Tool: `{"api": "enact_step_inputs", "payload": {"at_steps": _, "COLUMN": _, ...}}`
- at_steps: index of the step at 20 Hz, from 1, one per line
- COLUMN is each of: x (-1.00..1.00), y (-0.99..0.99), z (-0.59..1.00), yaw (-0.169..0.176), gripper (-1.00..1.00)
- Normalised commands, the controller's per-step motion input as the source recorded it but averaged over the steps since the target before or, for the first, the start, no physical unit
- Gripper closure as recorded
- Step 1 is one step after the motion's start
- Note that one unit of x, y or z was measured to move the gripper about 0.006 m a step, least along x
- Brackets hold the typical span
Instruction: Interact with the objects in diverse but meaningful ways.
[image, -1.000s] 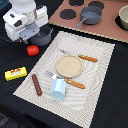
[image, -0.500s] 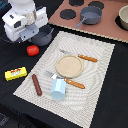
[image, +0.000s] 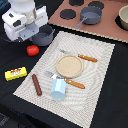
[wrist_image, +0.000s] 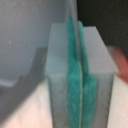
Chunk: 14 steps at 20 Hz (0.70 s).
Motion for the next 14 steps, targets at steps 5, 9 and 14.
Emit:
{"api": "enact_step_inputs", "payload": {"at_steps": 5, "x": 0.13, "y": 0.55, "z": 1.00, "yaw": -0.004, "gripper": 1.00}}
{"api": "enact_step_inputs", "payload": {"at_steps": 9, "x": 0.18, "y": 0.55, "z": 0.97, "yaw": 0.000, "gripper": 1.00}}
{"api": "enact_step_inputs", "payload": {"at_steps": 14, "x": 0.32, "y": 0.47, "z": 0.48, "yaw": 0.000, "gripper": 1.00}}
